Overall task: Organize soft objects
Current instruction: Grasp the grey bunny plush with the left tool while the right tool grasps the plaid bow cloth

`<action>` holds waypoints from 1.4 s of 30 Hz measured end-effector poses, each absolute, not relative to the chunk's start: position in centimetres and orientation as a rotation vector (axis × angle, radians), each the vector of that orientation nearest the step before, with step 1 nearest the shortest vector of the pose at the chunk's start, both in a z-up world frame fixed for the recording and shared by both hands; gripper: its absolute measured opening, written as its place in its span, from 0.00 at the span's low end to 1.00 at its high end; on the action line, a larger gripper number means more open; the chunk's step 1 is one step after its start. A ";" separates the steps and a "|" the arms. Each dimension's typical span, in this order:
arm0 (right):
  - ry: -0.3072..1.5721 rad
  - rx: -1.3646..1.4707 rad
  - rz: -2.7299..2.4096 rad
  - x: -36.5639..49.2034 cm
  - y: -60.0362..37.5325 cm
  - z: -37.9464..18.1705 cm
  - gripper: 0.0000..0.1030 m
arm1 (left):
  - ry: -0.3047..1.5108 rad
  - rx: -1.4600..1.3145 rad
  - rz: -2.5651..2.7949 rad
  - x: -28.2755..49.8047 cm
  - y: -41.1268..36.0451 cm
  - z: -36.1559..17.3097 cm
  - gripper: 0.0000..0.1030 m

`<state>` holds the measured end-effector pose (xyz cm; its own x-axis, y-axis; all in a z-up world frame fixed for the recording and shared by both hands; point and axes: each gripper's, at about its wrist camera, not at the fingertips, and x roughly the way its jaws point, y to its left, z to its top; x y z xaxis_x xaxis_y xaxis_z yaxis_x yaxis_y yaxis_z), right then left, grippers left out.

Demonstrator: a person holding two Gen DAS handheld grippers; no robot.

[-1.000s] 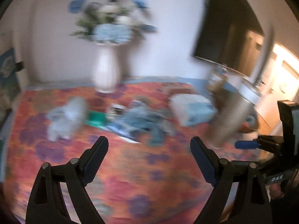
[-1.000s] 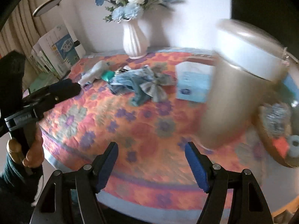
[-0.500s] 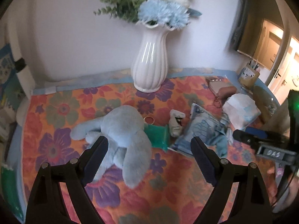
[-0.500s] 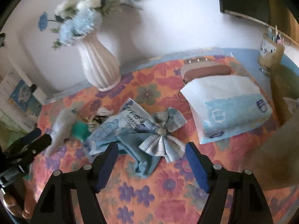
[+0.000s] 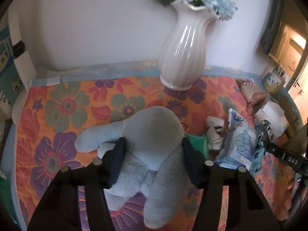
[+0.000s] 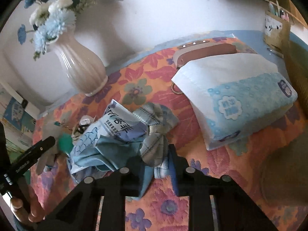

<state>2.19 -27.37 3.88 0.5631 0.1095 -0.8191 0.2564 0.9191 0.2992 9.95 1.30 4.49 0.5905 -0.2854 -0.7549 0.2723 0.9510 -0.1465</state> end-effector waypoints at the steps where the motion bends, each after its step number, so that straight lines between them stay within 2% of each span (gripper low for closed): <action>1: 0.954 0.428 -0.089 1.7 -27.5 4.1 0.18 | 0.864 -0.024 -0.323 9.6 1.5 4.8 0.49; 6: 0.881 0.424 -0.067 -0.7 -27.4 6.4 0.18 | 0.838 -0.109 -0.351 7.0 3.0 7.0 0.43; 9: 0.882 0.351 -0.018 -2.3 -25.8 7.5 0.18 | 0.834 -0.089 -0.356 4.1 3.2 8.3 0.34; 10: 0.885 0.311 -0.005 -3.0 -25.4 7.8 0.18 | 0.833 -0.063 -0.365 2.6 3.1 8.8 0.26; 16: 0.974 0.142 0.062 -6.6 -23.8 6.9 0.18 | 0.873 0.011 -0.424 -3.0 1.4 8.9 0.25; 18: 1.008 0.097 0.108 -7.3 -23.3 6.1 0.18 | 0.875 0.026 -0.444 -3.8 0.9 8.4 0.28; 19: 1.019 0.071 0.115 -7.5 -23.0 5.8 0.18 | 0.883 0.038 -0.432 -4.0 0.7 8.0 0.42; 20: 1.035 0.038 0.119 -7.8 -22.6 5.6 0.19 | 0.889 0.046 -0.414 -4.1 0.7 7.7 0.47; 21: 1.043 0.033 0.123 -8.0 -22.7 5.4 0.21 | 0.891 0.051 -0.397 -4.1 0.7 7.6 0.62; 22: 1.056 0.039 0.131 -8.2 -22.8 5.3 0.32 | 0.885 0.054 -0.367 -3.8 0.9 7.5 0.79; 23: 1.071 0.064 0.145 -8.3 -23.1 5.2 0.52 | 0.873 0.057 -0.342 -3.4 1.3 7.5 0.85; 24: 1.070 0.087 0.149 -8.6 -23.5 5.2 0.60 | 0.863 0.055 -0.320 -3.1 1.5 7.4 0.90; 25: 1.060 0.115 0.151 -8.7 -24.0 5.3 0.67 | 0.864 0.045 -0.307 -2.4 1.7 7.2 0.91; 28: 1.047 0.173 0.172 -9.0 -25.1 5.6 0.68 | 0.902 0.011 -0.310 0.2 2.0 6.1 0.91; 31: 1.056 0.234 0.163 -8.8 -26.1 5.4 0.78 | 0.961 0.034 -0.322 3.0 1.3 4.1 0.91; 33: 1.072 0.280 0.157 -8.8 -26.8 4.9 0.78 | 0.981 0.061 -0.320 4.1 0.7 2.9 0.94; 36: 1.121 0.351 0.159 -9.4 -27.8 3.7 0.79 | 0.964 0.095 -0.300 4.5 -0.1 2.1 0.93; 40: 1.080 0.313 0.107 -10.5 -28.1 4.7 0.79 | 0.930 0.110 -0.286 3.7 -0.1 2.3 0.81; 42: 1.073 0.310 0.088 -9.8 -28.2 4.6 0.79 | 0.922 0.088 -0.293 3.2 0.2 2.5 0.79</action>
